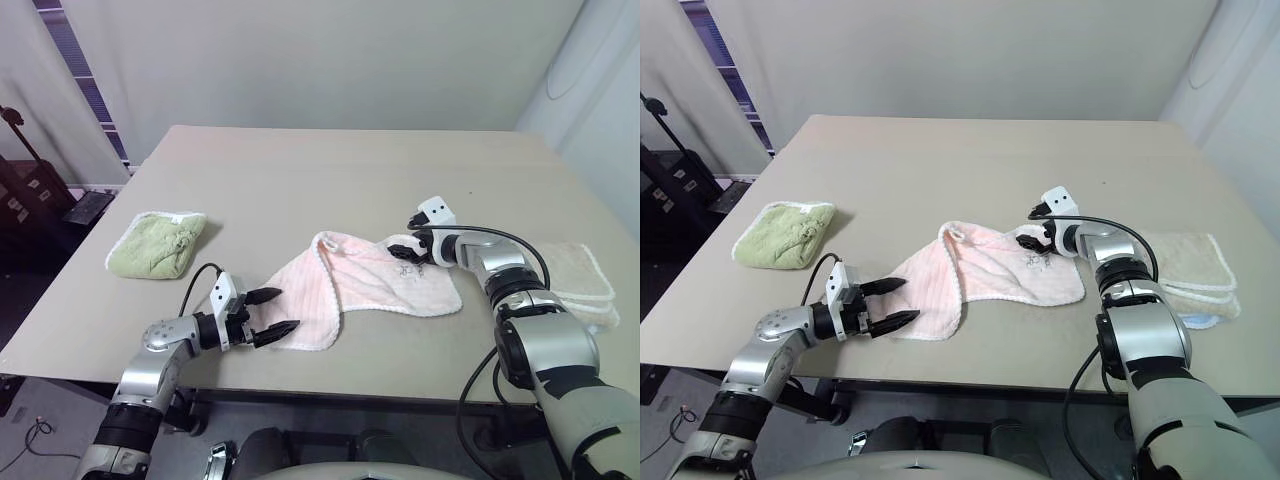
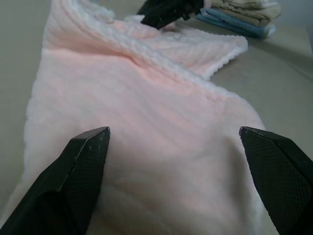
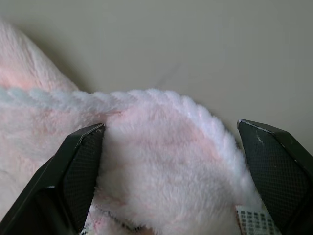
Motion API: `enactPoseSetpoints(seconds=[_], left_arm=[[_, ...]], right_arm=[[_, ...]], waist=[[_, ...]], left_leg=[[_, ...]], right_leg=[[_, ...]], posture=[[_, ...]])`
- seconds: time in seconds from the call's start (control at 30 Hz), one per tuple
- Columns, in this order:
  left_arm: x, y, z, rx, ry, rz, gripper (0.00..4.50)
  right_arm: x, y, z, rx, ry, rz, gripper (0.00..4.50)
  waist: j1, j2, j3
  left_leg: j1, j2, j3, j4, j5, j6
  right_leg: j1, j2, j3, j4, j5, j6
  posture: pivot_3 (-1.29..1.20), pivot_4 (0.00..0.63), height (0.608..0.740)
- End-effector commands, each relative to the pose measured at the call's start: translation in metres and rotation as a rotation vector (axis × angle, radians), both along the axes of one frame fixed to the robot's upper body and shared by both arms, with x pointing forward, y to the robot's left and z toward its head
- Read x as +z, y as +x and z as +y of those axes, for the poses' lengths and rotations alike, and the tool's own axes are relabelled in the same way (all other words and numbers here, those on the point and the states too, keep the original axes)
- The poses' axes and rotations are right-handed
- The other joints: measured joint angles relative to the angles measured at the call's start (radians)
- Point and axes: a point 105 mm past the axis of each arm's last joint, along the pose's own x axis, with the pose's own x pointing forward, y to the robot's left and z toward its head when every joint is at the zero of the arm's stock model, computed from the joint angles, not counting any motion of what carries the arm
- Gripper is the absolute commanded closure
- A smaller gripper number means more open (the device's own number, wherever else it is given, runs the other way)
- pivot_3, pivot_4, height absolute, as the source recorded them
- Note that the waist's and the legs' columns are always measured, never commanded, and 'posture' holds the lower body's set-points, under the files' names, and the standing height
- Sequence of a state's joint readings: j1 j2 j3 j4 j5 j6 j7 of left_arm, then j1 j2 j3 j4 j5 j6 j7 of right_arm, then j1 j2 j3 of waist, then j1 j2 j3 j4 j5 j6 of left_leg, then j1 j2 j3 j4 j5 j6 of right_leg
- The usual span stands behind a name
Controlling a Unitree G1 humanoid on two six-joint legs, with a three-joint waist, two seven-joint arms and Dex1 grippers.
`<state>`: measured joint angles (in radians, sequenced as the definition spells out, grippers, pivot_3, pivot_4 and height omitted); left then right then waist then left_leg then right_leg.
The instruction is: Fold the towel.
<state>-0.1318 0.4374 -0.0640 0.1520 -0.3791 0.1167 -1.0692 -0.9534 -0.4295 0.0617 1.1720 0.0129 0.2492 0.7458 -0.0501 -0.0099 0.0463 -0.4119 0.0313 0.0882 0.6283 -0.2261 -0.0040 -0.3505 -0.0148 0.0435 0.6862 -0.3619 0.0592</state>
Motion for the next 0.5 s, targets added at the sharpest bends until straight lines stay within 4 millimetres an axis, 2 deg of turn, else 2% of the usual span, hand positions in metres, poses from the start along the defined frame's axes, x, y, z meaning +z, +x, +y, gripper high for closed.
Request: enactPoseSetpoints(seconds=[0.03, 0.2, 0.23, 0.33, 0.5], left_arm=[[0.008, 0.004, -0.006, -0.019, 0.006, -0.057, 0.04], [0.016, 0.004, -0.012, -0.029, -0.002, -0.079, 0.04], [0.018, 0.004, -0.013, -0.031, 0.001, -0.085, 0.01], [0.025, 0.004, -0.016, -0.034, 0.006, -0.097, 0.00], [0.035, 0.005, -0.021, -0.033, 0.009, -0.108, 0.00]], right_arm=[[0.015, 0.009, 0.005, -0.006, -0.003, -0.053, 0.00], [0.014, 0.010, 0.011, 0.004, 0.001, -0.045, 0.00], [0.012, 0.009, 0.012, 0.011, -0.011, -0.033, 0.17], [0.009, 0.008, 0.015, 0.038, -0.028, -0.019, 0.89], [0.009, 0.008, 0.011, 0.021, -0.039, -0.007, 2.70]], waist=[[-0.004, 0.000, 0.000], [-0.013, 0.000, 0.000], [-0.016, 0.000, 0.000], [-0.019, 0.000, 0.000], [-0.019, 0.000, 0.000]], left_leg=[[0.000, 0.000, 0.000, 0.000, 0.000, 0.000], [0.000, 0.000, 0.000, 0.000, 0.000, 0.000], [0.000, 0.000, 0.000, 0.000, 0.000, 0.000], [0.000, 0.000, 0.000, 0.001, 0.000, 0.000], [0.000, 0.000, 0.000, 0.002, 0.000, 0.000]], right_leg=[[0.000, 0.000, 0.000, 0.000, 0.000, 0.000], [0.000, 0.000, 0.000, 0.001, 0.000, 0.000], [0.000, 0.000, 0.000, 0.001, 0.000, 0.000], [0.000, 0.000, 0.000, 0.001, 0.000, 0.000], [0.001, 0.000, 0.000, 0.002, 0.000, 0.001]], posture=[[0.00, 0.000, 0.740], [0.00, 0.000, 0.740], [0.00, 0.000, 0.740], [0.00, 0.000, 0.740], [0.00, 0.000, 0.740]])
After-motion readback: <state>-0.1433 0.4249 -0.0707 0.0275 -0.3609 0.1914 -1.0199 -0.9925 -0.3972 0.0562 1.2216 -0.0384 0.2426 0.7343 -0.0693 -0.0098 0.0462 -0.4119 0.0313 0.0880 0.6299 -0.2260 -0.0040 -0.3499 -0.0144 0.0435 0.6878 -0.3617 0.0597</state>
